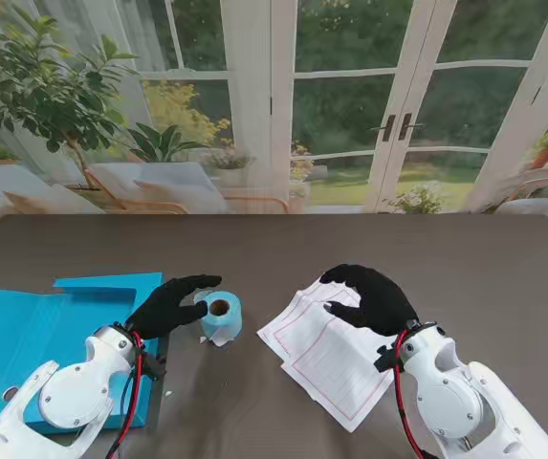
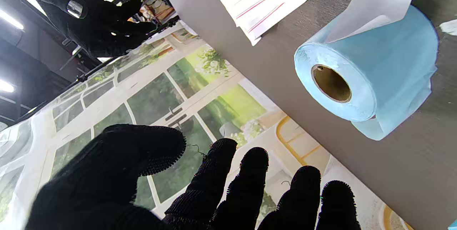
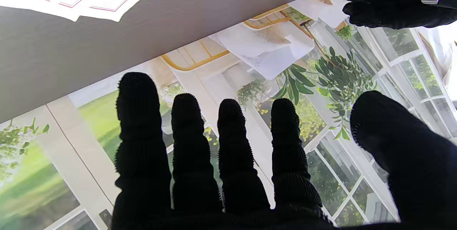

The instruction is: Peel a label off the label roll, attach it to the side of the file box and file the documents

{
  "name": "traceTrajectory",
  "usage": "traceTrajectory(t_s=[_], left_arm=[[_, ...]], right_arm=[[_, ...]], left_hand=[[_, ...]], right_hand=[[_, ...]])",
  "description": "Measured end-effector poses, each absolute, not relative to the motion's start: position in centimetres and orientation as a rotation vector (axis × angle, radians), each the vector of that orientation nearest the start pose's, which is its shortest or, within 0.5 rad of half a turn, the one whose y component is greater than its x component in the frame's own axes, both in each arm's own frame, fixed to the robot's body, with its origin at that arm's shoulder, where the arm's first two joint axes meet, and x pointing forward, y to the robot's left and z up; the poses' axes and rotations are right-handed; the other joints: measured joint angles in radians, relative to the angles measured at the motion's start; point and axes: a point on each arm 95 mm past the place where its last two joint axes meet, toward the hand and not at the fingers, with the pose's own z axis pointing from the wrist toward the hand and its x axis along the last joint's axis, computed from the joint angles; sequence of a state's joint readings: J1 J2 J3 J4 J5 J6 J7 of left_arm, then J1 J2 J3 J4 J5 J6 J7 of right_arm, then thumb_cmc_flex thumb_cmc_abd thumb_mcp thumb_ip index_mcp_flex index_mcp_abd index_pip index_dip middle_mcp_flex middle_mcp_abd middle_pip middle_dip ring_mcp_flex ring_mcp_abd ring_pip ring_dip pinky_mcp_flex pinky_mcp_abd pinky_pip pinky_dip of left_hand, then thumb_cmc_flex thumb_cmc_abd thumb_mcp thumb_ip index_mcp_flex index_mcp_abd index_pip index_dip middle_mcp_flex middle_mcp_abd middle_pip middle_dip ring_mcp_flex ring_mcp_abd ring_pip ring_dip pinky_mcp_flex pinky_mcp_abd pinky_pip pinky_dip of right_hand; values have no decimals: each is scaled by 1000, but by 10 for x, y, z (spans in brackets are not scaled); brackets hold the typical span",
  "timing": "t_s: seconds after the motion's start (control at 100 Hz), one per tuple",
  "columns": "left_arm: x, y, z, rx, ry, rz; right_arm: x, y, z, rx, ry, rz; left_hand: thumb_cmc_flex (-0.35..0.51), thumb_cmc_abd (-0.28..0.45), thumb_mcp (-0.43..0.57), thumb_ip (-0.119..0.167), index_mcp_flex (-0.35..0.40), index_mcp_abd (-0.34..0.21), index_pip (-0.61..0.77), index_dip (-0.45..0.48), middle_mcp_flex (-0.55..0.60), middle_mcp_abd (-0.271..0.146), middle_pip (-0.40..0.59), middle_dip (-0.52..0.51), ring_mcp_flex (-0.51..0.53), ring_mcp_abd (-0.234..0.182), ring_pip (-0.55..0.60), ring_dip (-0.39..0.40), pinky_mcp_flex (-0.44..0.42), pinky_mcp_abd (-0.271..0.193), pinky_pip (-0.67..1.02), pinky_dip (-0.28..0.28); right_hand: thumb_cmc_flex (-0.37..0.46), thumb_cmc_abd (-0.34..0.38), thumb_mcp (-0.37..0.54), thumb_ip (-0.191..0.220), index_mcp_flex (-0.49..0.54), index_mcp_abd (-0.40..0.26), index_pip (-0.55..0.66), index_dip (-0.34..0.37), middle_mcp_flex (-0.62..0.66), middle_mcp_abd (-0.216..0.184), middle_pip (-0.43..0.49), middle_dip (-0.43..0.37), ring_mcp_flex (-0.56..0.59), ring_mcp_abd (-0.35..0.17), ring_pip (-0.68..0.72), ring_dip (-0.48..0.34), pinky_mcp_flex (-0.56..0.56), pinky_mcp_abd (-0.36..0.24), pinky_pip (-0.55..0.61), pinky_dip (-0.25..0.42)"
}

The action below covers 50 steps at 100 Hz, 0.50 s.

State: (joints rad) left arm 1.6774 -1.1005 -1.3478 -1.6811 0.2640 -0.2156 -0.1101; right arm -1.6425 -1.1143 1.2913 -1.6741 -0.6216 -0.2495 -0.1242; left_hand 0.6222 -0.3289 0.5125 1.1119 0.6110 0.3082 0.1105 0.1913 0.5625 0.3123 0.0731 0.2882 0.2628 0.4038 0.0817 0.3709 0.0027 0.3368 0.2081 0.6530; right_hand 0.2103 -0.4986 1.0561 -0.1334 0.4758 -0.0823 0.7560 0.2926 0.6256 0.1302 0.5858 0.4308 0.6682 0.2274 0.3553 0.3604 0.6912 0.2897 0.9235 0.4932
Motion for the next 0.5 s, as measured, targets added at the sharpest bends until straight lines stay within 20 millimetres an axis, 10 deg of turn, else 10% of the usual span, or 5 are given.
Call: traceTrajectory(t_s=[0.5], left_arm=[[379, 12, -309, -1782, 1188, -2090]], right_arm=[[382, 3, -294, -1781, -1619, -2641]], left_hand=[[0, 0, 0, 0, 0, 0, 0, 0, 0, 0, 0, 0, 0, 0, 0, 0, -1, 0, 0, 0]], right_hand=[[0, 0, 0, 0, 0, 0, 0, 0, 0, 0, 0, 0, 0, 0, 0, 0, 0, 0, 0, 0]])
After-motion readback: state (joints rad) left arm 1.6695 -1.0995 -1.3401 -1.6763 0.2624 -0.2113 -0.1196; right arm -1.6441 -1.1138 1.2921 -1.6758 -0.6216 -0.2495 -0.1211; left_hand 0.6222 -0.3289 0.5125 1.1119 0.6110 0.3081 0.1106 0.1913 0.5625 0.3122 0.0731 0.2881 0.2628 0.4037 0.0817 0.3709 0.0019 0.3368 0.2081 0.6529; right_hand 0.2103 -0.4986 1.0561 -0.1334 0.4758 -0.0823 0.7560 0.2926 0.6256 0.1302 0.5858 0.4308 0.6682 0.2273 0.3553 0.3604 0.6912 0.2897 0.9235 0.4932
